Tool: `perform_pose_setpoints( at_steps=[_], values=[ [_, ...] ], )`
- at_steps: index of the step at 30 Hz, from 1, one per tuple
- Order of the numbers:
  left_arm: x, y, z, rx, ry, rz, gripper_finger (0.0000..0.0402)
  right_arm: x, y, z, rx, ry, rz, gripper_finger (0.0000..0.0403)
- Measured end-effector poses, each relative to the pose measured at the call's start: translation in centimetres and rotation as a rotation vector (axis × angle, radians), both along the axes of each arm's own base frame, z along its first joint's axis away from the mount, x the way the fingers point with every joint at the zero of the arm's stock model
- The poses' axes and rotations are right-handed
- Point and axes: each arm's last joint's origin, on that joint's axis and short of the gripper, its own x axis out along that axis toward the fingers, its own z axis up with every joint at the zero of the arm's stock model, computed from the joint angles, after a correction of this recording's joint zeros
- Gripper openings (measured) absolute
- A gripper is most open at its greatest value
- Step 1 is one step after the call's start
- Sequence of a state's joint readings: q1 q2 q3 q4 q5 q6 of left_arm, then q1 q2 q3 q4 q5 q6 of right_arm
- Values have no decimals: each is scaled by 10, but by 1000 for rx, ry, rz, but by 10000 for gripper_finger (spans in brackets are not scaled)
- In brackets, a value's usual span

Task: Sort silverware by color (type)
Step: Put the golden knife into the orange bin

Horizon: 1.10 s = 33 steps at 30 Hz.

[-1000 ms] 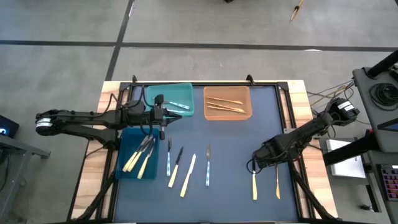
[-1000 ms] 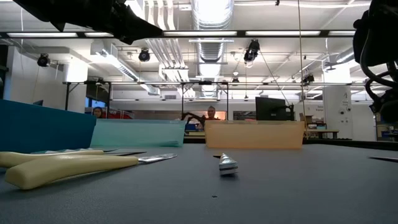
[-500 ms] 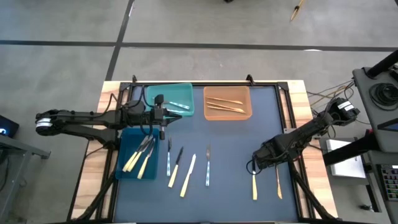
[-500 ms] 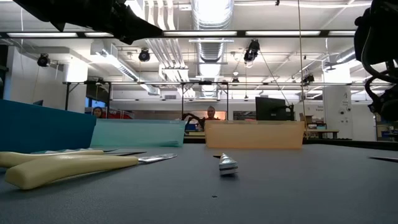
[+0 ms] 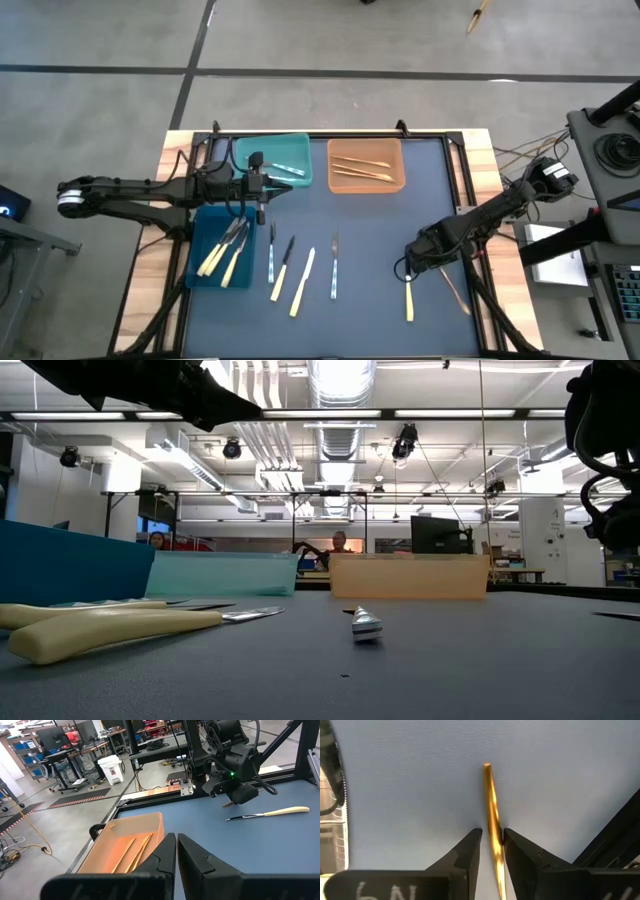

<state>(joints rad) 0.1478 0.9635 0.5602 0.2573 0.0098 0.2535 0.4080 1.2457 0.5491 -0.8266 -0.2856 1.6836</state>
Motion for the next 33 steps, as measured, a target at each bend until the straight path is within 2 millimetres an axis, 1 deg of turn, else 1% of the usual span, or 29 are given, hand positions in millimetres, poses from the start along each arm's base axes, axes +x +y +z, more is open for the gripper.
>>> perform_pose_setpoints(
  at_steps=[10,15,21,28,33],
  values=[
    [0,0,0,0,0,0,0,1,0,0,-2,-12,0,35],
    [0,0,0,0,0,0,0,1,0,0,-7,-15,1,20],
    [0,0,0,0,0,0,0,1,0,1,-7,-24,8,16],
    [0,0,0,0,0,-1,0,2,-1,5,-20,-79,7,15],
    [0,0,0,0,-1,0,0,2,-2,6,-51,-96,7,14]
  ],
)
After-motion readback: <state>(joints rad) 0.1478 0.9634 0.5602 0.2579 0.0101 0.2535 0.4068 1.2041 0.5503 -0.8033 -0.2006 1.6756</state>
